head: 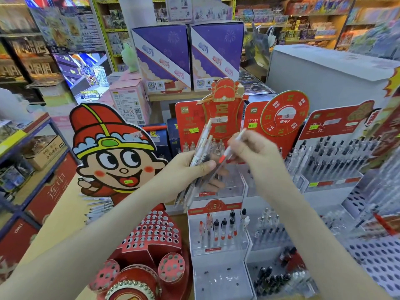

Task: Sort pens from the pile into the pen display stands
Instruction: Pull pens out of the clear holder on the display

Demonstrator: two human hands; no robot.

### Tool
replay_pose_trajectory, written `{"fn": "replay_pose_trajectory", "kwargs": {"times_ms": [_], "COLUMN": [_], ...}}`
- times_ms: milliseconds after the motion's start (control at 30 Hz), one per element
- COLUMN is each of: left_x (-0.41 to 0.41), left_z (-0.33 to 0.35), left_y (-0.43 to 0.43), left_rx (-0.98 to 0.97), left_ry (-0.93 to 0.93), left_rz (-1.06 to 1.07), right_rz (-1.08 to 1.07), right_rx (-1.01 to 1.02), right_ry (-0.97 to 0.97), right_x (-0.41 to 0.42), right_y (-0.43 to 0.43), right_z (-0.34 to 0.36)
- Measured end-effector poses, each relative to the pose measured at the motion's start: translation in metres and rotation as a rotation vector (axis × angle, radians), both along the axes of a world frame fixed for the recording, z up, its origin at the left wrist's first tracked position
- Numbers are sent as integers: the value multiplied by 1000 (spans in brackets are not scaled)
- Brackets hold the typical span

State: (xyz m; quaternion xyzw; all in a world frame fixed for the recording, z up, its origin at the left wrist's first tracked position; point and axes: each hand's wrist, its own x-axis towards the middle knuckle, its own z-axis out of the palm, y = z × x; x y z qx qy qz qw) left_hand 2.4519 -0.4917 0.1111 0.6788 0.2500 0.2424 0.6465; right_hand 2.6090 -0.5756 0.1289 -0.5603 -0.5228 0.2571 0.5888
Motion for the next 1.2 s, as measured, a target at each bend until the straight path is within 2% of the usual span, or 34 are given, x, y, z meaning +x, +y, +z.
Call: {"fn": "replay_pose_trajectory", "kwargs": {"times_ms": [67, 167, 267, 367, 633, 800, 1000, 1067, 1133, 1200], "left_x": [-4, -10, -14, -15, -13, -11, -8, -6, -1, 5], "left_z": [-2, -5, -6, -7, -13, -21, -19, -17, -17, -19], "left_y": [3, 7, 10, 10, 6, 2, -1, -2, -4, -4], "left_rx": [4, -4, -3, -8, 0, 35, 48, 65, 106, 227], "left_ry": [8, -28, -69, -104, -120, -20, 63, 111, 168, 235], "left_rz": [72, 168, 218, 183, 143, 97, 29, 64, 146, 237], "right_rz": [-88, -160, -182, -202, -97, -98, -134, -212, -276, -192], "right_rx": [81, 115, 24, 10, -115, -115, -225, -138, 37, 76], "right_ry": [76, 43, -159, -325, -552, -459, -624, -607, -527, -403], "right_x": [15, 33, 34, 28, 27, 20, 18, 15, 6, -9], "right_y": [-7, -15, -12, 1, 31, 40, 44, 39, 25, 9], "right_z": [7, 11, 1, -17, -47, -55, -55, -51, -43, -29]}}
